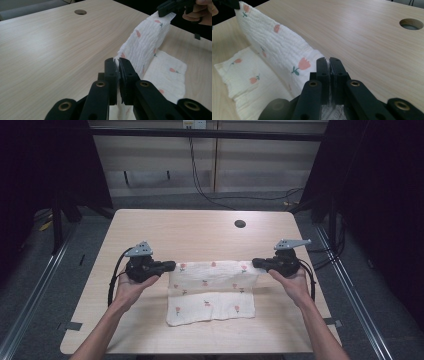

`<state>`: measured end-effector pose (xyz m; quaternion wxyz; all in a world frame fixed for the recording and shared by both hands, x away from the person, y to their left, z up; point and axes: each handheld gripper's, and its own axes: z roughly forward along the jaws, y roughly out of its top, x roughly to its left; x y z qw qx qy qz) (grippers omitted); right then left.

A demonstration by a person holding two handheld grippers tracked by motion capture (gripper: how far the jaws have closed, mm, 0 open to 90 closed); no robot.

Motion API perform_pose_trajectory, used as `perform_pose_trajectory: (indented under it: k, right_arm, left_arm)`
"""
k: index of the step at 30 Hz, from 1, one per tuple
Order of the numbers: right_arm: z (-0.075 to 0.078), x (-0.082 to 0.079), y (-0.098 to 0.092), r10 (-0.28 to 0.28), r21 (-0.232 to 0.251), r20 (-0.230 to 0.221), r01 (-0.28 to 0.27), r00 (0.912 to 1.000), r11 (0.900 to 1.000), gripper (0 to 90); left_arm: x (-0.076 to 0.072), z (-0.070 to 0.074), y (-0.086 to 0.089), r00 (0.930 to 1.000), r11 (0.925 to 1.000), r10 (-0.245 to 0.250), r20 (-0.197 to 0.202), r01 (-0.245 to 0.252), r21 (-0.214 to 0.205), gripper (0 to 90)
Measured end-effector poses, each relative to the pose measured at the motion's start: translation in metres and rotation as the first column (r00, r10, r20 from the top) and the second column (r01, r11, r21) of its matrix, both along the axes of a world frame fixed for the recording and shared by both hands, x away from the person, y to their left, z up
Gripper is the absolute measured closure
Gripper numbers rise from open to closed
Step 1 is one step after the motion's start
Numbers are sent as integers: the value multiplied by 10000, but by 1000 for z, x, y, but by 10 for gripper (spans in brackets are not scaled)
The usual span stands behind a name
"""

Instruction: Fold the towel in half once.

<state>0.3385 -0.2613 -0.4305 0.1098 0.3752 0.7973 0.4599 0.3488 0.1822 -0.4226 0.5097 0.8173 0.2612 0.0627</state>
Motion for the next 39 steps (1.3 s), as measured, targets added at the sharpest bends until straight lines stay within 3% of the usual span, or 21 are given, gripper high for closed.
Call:
perform_pose_trajectory:
  k: [16, 20, 27, 29, 32, 36, 39]
  right_arm:
    - [10, -39, 1, 593, 150, 245, -596, 9979, 9981, 871]
    - [0, -51, 4, 894, 101, 52, -894, 9960, 9959, 871]
    - [-27, -77, 3, 1151, 226, -442, -1142, 9924, 9932, 870]
    - [-29, -80, 3, 1200, 281, -503, -1187, 9915, 9925, 868]
    - [-31, -85, 4, 1245, 296, -597, -1229, 9904, 9920, 866]
    - [-38, -93, 5, 1321, 157, -759, -1313, 9883, 9912, 860]
    - [-42, -96, 6, 1460, 40, -955, -1463, 9847, 9892, 826]
  left_arm:
    - [-23, -5, 8, 9997, 10000, -24, 249, 23, 52, 859]
    - [-32, -10, 11, 9992, 9997, -12, 388, 3, 249, 859]
    - [-48, -23, 12, 9990, 9968, -441, 71, 435, 674, 859]
    - [-54, -29, 12, 9989, 9930, -444, 128, 427, 1097, 859]
    - [-61, -40, 14, 9984, 9890, -533, -168, 551, 1372, 856]
    - [-67, -43, 16, 9965, 9883, -729, -415, 777, 1311, 853]
    - [-75, -46, 16, 9953, 9834, -837, -484, 903, 1575, 840]
